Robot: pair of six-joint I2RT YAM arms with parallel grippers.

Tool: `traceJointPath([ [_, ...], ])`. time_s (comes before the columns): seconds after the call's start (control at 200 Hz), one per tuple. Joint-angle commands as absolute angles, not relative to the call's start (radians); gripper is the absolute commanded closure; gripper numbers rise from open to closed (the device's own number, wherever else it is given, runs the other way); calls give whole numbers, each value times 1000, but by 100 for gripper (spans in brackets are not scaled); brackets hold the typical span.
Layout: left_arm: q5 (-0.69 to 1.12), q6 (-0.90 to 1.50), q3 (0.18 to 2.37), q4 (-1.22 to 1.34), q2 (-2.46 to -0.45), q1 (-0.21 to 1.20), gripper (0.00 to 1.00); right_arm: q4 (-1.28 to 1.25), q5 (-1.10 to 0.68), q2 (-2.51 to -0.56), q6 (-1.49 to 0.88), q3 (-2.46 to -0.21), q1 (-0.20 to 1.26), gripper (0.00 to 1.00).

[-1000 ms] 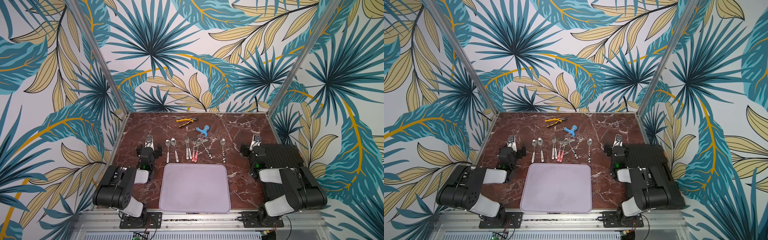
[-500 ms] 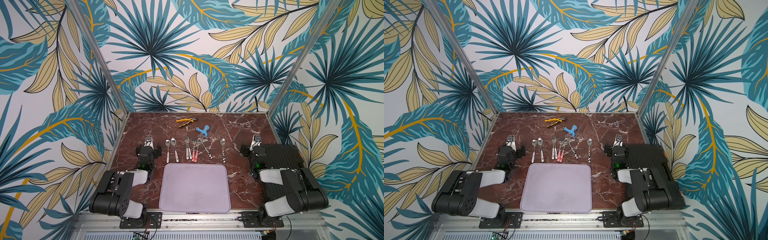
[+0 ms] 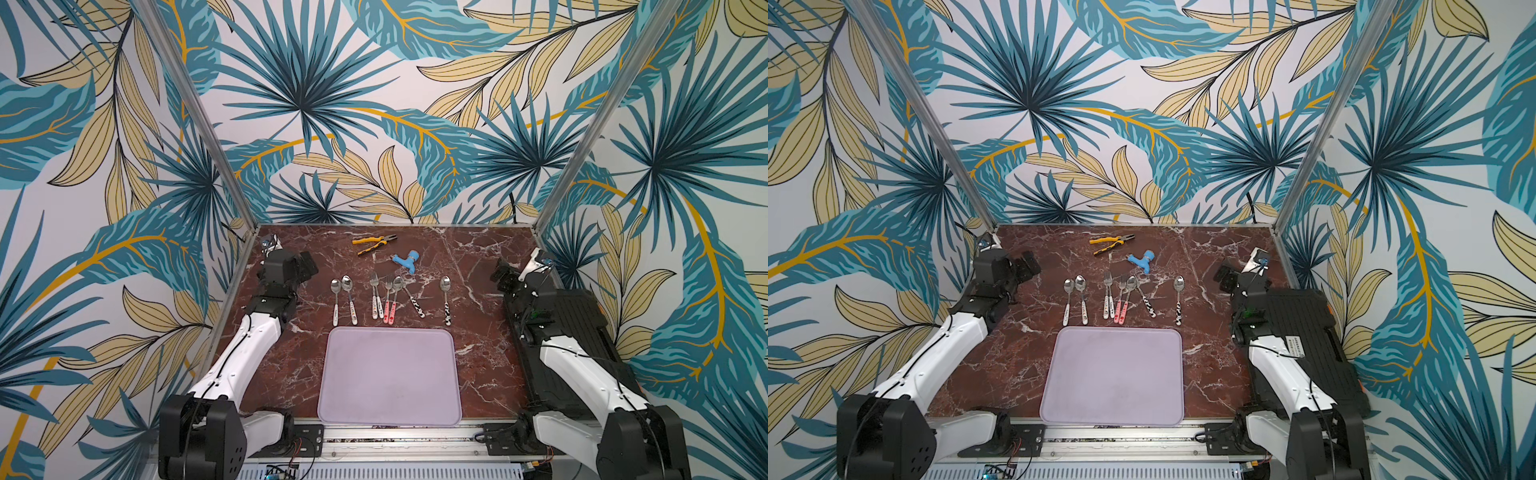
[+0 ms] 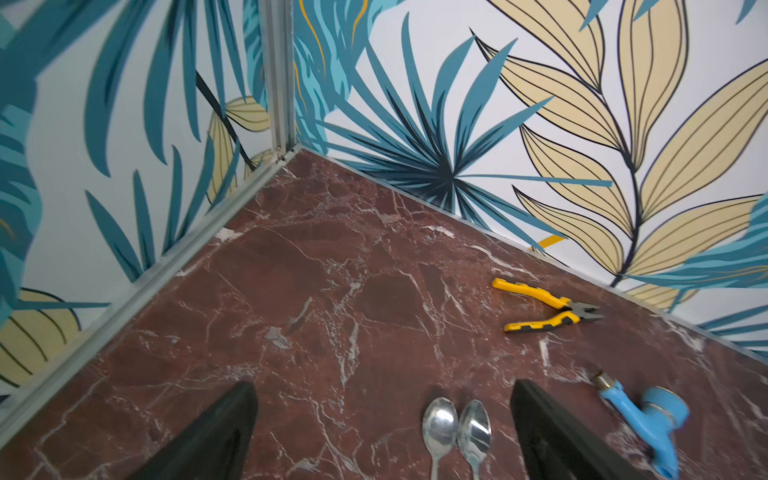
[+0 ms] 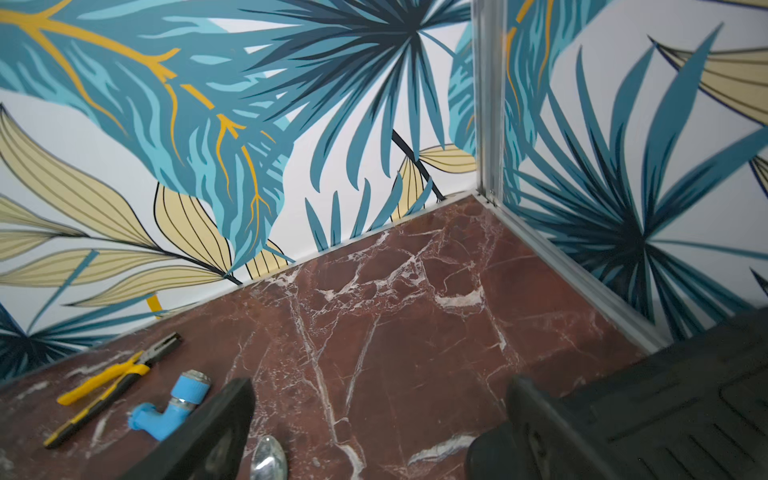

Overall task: Set the spoon and fork side by side
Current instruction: Pick up the fork at the center of the board.

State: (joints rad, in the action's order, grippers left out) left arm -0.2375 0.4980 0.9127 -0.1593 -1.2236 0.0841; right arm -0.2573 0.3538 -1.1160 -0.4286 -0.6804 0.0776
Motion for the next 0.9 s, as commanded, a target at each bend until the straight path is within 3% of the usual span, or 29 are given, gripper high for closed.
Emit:
traceJointPath([
  [0.0,-38,632,995,-372,-1274,79,0,42,334,-1109,-568,-779,78,0],
  [0.19,32,636,1151,-521,-1417,161,0,134,256,-1096,-547,-834,78,0],
  [0.491,47,646,1266,-560,-1616,347,0,152,282,-1056,-551,-815,78,0],
  [0.891,18,616,1384,-637,-1849,462,31,161,301,-1078,-567,-810,78,0],
])
